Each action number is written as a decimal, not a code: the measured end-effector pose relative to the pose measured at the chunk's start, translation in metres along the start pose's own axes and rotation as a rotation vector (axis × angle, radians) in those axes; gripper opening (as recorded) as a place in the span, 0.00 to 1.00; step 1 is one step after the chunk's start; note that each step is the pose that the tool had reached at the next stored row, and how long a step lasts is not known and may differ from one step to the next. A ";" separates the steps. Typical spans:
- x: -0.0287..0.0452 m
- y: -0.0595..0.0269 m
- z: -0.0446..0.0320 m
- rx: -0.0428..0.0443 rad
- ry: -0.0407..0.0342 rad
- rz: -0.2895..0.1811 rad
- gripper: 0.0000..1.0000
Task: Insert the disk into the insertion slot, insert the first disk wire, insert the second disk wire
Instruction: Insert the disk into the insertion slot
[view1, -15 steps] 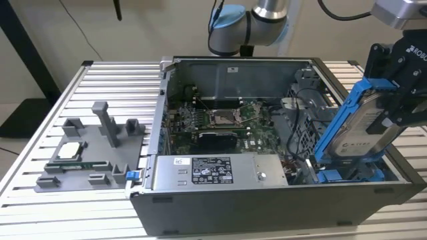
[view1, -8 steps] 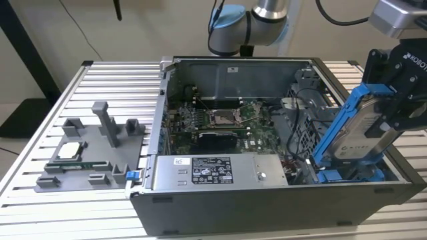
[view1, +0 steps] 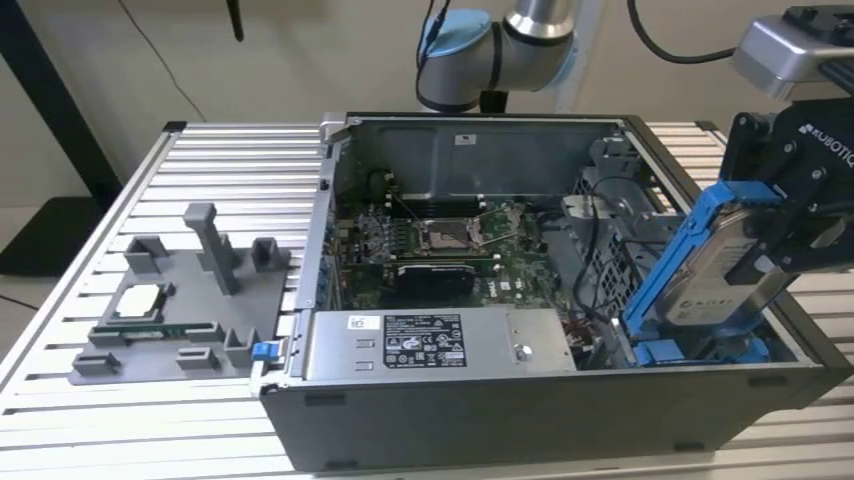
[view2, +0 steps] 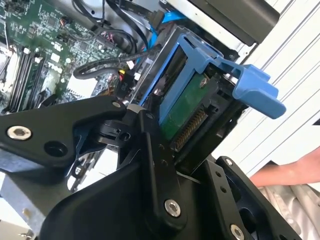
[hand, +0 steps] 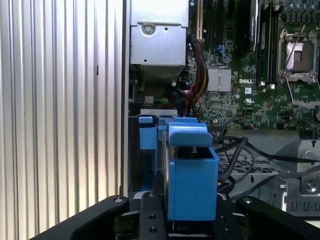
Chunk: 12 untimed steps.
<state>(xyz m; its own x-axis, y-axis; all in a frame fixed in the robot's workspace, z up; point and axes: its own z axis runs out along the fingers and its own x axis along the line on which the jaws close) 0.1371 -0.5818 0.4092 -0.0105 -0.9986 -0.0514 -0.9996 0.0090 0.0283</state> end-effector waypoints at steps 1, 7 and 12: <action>0.0000 0.0000 0.0008 0.0000 0.0000 0.000 0.00; -0.0004 -0.0002 0.0049 0.0000 -0.0050 0.000 0.00; -0.0007 -0.0003 0.0097 0.0000 -0.0088 0.000 0.00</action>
<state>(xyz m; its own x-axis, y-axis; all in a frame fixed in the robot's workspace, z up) 0.1372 -0.5806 0.3996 -0.0111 -0.9981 -0.0601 -0.9996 0.0094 0.0283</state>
